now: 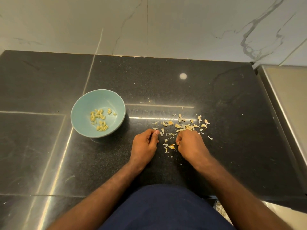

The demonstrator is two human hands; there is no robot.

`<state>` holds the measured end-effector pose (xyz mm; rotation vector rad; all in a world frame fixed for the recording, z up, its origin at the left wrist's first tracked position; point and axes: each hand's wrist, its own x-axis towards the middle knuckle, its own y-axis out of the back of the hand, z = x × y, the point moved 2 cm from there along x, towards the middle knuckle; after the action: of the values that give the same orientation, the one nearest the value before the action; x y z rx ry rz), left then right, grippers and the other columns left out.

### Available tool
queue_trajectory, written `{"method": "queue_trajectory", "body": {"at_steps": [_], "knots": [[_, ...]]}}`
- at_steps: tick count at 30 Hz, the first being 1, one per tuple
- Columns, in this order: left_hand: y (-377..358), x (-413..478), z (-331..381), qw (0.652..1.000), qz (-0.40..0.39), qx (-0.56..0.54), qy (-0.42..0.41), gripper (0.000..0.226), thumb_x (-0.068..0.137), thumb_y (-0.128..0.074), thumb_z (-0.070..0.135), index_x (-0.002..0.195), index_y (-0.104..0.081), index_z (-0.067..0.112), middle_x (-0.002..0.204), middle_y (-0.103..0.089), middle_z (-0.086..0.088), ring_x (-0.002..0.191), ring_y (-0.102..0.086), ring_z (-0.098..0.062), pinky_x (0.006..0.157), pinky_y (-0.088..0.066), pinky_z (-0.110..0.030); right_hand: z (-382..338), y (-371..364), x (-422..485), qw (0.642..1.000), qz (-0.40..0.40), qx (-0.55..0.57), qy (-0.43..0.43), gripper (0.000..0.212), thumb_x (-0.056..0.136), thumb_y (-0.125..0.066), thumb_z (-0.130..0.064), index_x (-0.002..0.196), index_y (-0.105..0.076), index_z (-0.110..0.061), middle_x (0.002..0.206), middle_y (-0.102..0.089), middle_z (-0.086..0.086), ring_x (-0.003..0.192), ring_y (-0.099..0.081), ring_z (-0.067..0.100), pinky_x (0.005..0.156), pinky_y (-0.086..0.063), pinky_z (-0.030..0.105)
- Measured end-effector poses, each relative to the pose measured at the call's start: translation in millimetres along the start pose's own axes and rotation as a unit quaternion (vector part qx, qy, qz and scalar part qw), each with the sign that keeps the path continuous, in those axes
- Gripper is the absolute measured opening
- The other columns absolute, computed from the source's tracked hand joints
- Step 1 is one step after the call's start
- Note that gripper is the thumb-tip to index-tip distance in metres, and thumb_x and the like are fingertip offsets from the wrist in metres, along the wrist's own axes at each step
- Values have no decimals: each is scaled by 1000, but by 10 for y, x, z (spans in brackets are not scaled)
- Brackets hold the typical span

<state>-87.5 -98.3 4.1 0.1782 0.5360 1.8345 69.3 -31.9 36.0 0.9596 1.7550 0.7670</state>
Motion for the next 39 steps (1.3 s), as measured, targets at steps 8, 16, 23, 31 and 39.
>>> {"method": "queue_trajectory", "body": {"at_steps": [8,16,23,31,39], "knots": [[137,-73,256,993,-78,-83,40,14,96,-62,11,105,-69,19,90,-70,-2,70,-66,-4,62,-55,-21,184,174,-251,897,31,440,-17,18,96,-60,0,92,-70,-14,81,-71,7,74,-67,18,68,-58,28],[279,-168,670,977,-123,-177,0,12,95,-65,14,102,-74,12,82,-74,-6,73,-69,-18,61,-54,-22,-125,357,-493,863,22,501,63,18,93,-63,-1,94,-72,-16,81,-75,5,75,-70,15,71,-60,27],[341,-200,711,980,-120,-161,4,10,94,-66,12,97,-75,8,73,-72,1,68,-67,-11,60,-53,-19,-158,365,-529,884,11,456,98,18,93,-64,-2,96,-73,-17,85,-75,4,78,-71,15,72,-60,27],[456,-144,780,988,-113,-30,-97,11,90,-67,21,88,-77,18,69,-67,3,63,-61,-17,60,-51,-33,-208,365,-523,884,-13,456,99,15,94,-64,-4,97,-73,-16,85,-75,2,76,-69,12,71,-59,27],[488,-149,845,987,-106,-75,-93,14,92,-65,14,85,-76,9,66,-67,-7,59,-60,-22,56,-51,-34,-233,449,-526,837,-55,535,98,13,93,-63,1,98,-72,-7,76,-73,5,69,-67,16,65,-58,28]]}}
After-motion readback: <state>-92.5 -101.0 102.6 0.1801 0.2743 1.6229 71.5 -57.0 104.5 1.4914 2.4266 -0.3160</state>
